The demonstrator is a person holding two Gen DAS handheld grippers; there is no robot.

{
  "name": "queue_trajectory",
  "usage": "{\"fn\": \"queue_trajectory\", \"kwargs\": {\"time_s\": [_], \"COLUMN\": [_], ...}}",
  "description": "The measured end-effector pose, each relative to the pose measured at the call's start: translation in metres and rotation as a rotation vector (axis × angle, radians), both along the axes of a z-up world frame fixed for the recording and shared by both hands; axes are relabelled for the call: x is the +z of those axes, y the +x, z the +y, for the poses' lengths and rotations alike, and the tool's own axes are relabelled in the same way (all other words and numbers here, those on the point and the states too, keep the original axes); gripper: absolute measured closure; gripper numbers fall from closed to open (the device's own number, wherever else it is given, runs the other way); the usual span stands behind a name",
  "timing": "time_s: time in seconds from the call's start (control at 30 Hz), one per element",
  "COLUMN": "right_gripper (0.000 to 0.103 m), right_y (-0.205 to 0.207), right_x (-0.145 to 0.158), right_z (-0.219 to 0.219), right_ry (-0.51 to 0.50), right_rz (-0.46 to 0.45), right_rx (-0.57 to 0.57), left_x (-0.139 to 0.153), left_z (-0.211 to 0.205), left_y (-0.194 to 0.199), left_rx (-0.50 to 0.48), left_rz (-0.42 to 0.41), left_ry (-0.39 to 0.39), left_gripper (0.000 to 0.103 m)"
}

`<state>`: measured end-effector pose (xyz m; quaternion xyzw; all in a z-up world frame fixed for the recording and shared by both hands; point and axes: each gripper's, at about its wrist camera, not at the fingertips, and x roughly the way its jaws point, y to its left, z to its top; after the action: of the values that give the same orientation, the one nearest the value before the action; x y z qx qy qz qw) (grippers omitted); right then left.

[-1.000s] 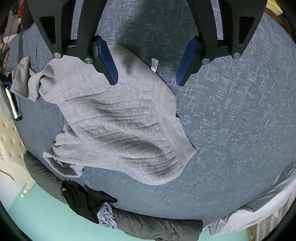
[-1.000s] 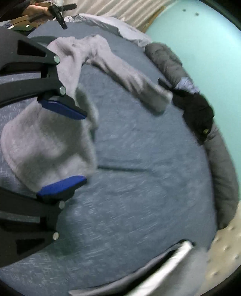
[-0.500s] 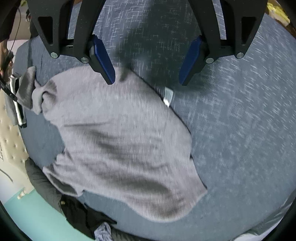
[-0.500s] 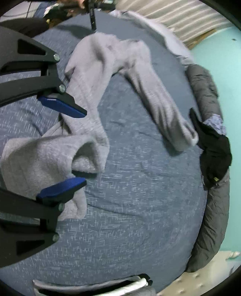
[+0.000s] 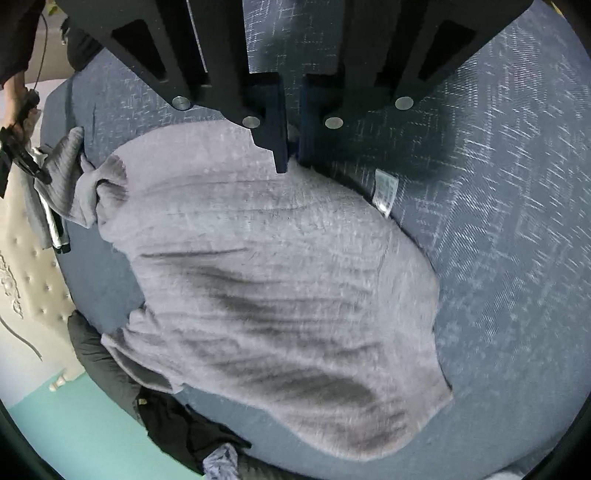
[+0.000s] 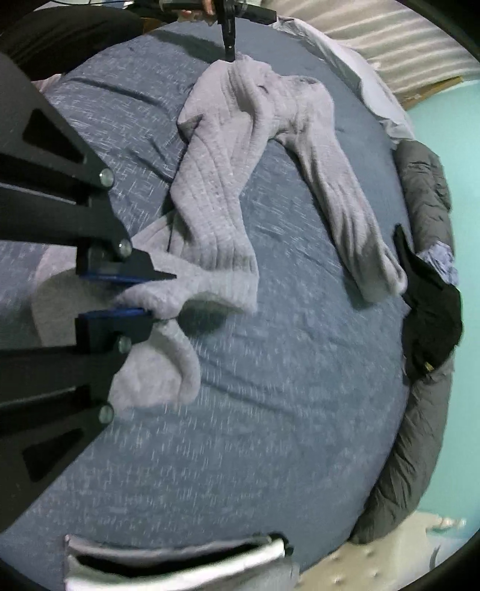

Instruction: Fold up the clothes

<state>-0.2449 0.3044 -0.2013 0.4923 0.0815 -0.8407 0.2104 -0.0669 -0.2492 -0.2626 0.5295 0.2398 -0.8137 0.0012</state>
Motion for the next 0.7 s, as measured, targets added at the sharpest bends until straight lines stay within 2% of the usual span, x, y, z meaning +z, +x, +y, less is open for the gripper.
{"fn": "queue_trajectory", "kwargs": {"time_s": [0.2, 0.37, 0.47, 0.53, 0.63, 0.7], "right_gripper": [0.094, 0.094, 0.094, 0.094, 0.094, 0.094], "right_y": [0.017, 0.038, 0.06, 0.071, 0.087, 0.096], "right_x": [0.039, 0.071, 0.082, 0.07, 0.051, 0.028], "right_z": [0.042, 0.07, 0.08, 0.081, 0.083, 0.081], "right_ry": [0.007, 0.024, 0.007, 0.011, 0.017, 0.025], "right_rz": [0.11, 0.237, 0.313, 0.291, 0.257, 0.195], "right_rx": [-0.081, -0.144, -0.132, -0.122, -0.107, -0.075], "left_x": [0.051, 0.097, 0.109, 0.117, 0.109, 0.099], "left_z": [-0.003, -0.006, -0.017, -0.025, -0.029, -0.032], "left_y": [0.011, 0.015, 0.021, 0.025, 0.027, 0.032], "left_rx": [0.025, 0.045, 0.05, 0.052, 0.059, 0.067], "left_rz": [0.089, 0.144, 0.14, 0.137, 0.111, 0.09], "left_ry": [-0.013, -0.048, -0.079, -0.1, -0.1, -0.09], "left_gripper": [0.099, 0.1, 0.1, 0.1, 0.1, 0.1]}}
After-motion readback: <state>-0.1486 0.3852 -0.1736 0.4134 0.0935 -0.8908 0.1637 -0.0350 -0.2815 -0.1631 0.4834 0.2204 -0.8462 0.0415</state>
